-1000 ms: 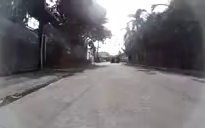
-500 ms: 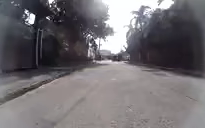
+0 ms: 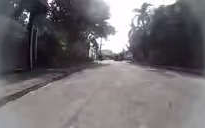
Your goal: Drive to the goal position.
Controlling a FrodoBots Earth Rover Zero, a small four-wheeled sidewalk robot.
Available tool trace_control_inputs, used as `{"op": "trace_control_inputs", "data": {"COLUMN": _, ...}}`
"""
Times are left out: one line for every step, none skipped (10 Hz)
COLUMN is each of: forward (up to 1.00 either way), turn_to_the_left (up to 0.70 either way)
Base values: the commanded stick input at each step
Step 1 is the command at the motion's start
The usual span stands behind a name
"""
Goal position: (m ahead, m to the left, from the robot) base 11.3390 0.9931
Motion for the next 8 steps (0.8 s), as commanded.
{"op": "trace_control_inputs", "data": {"forward": 1.0, "turn_to_the_left": 0.01}}
{"op": "trace_control_inputs", "data": {"forward": 1.0, "turn_to_the_left": 0.02}}
{"op": "trace_control_inputs", "data": {"forward": 1.0, "turn_to_the_left": 0.03}}
{"op": "trace_control_inputs", "data": {"forward": 1.0, "turn_to_the_left": 0.03}}
{"op": "trace_control_inputs", "data": {"forward": 1.0, "turn_to_the_left": 0.04}}
{"op": "trace_control_inputs", "data": {"forward": 1.0, "turn_to_the_left": 0.05}}
{"op": "trace_control_inputs", "data": {"forward": 1.0, "turn_to_the_left": 0.06}}
{"op": "trace_control_inputs", "data": {"forward": 1.0, "turn_to_the_left": 0.11}}
